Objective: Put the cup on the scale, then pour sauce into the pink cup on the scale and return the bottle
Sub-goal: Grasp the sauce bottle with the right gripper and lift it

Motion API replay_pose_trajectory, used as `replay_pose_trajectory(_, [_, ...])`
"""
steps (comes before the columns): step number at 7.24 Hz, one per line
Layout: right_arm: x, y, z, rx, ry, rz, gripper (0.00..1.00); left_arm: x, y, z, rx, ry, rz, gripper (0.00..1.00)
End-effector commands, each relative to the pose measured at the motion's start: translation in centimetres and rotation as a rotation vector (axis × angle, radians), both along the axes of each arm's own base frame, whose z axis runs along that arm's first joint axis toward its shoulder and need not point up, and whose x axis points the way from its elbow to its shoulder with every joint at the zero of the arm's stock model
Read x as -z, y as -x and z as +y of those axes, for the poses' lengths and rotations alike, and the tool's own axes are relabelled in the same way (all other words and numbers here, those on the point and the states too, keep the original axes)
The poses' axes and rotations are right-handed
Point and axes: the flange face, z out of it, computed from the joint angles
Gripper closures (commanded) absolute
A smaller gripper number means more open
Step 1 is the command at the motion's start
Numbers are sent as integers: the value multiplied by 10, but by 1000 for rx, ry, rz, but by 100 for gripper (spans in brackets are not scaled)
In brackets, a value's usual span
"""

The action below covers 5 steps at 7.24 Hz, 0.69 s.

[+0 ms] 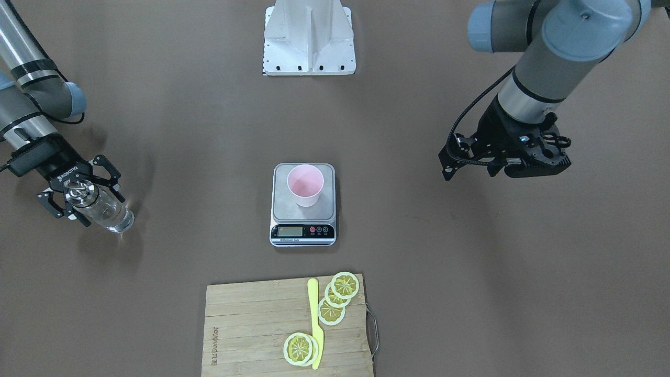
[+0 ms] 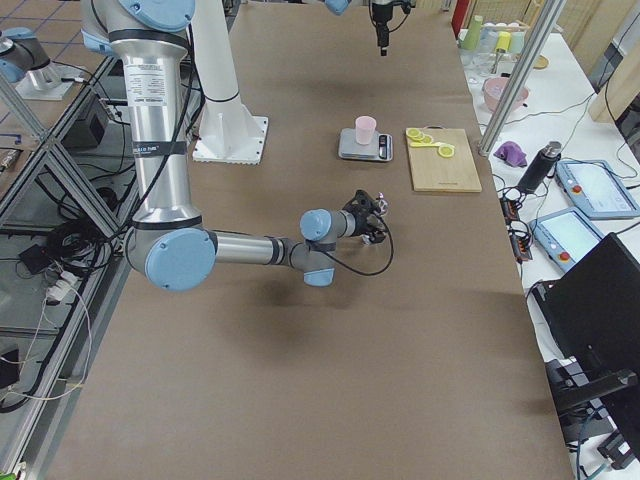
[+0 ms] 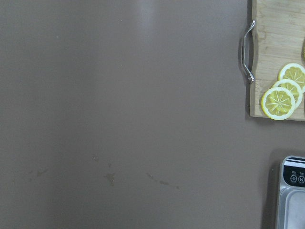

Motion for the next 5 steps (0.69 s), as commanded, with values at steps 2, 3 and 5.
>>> replay_pose_trajectory(2, [12, 6, -6, -3, -18, -18, 47, 6, 2, -2, 4, 10, -6, 5])
replay_pose_trajectory(3, [12, 6, -7, -6, -13, -22, 46, 5, 2, -3, 5, 11, -8, 5])
replay_pose_trajectory(5, [11, 6, -8, -13, -1, -22, 43, 5, 2, -3, 4, 12, -7, 5])
